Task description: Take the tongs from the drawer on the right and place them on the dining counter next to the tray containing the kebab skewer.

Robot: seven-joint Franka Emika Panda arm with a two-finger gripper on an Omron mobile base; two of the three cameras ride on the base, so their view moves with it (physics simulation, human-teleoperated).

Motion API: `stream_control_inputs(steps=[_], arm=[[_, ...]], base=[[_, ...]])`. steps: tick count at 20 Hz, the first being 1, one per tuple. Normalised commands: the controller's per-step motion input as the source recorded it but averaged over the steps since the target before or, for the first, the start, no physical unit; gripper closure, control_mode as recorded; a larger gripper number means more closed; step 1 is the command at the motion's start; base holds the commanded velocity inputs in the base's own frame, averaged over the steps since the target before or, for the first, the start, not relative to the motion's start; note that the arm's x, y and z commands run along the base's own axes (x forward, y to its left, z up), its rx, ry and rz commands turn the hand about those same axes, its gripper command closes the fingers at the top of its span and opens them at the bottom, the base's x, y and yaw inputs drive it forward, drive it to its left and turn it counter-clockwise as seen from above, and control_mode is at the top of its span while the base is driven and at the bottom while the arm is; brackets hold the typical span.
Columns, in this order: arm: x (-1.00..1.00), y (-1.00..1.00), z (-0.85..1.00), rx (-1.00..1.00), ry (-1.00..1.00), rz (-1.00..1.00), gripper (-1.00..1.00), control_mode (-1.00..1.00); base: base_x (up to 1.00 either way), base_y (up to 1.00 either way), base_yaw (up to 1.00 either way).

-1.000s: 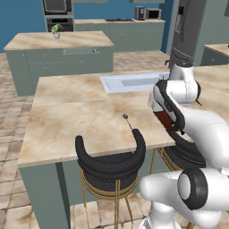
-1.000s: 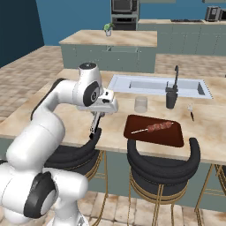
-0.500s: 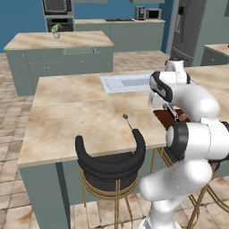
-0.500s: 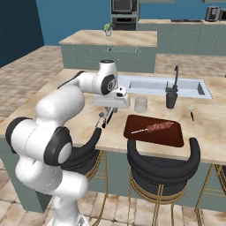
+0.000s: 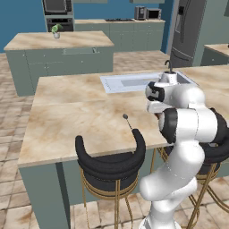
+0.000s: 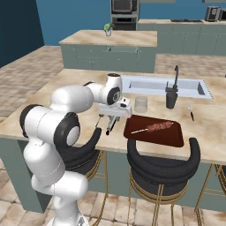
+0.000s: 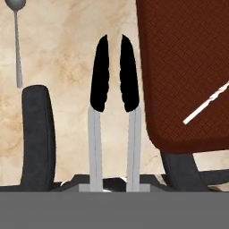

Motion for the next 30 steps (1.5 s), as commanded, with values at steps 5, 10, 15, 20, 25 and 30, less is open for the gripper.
stream_control_inputs(steps=[5, 10, 15, 20, 25, 30], arm=[[0.32, 0.00, -0.36, 0.00, 0.00, 0.04, 1.00, -1.00], [0.44, -0.02, -0.24, 0.00, 0.01, 0.09, 1.00, -1.00], [0.53, -0.15, -0.08, 0.00, 0.00, 0.03, 1.00, -1.00], [0.41, -0.17, 0.00, 0.00, 0.00, 0.00, 1.00, -1.00], [0.04, 0.00, -0.08, 0.00, 0.00, 0.00, 1.00, -1.00], [0.00, 0.00, -0.28, 0.00, 0.03, -0.03, 1.00, -1.00]], base=[[0.00, 0.00, 0.00], [0.00, 0.00, 0.00], [0.00, 0.00, 0.00], [0.00, 0.00, 0.00], [0.00, 0.00, 0.00], [0.00, 0.00, 0.00]])
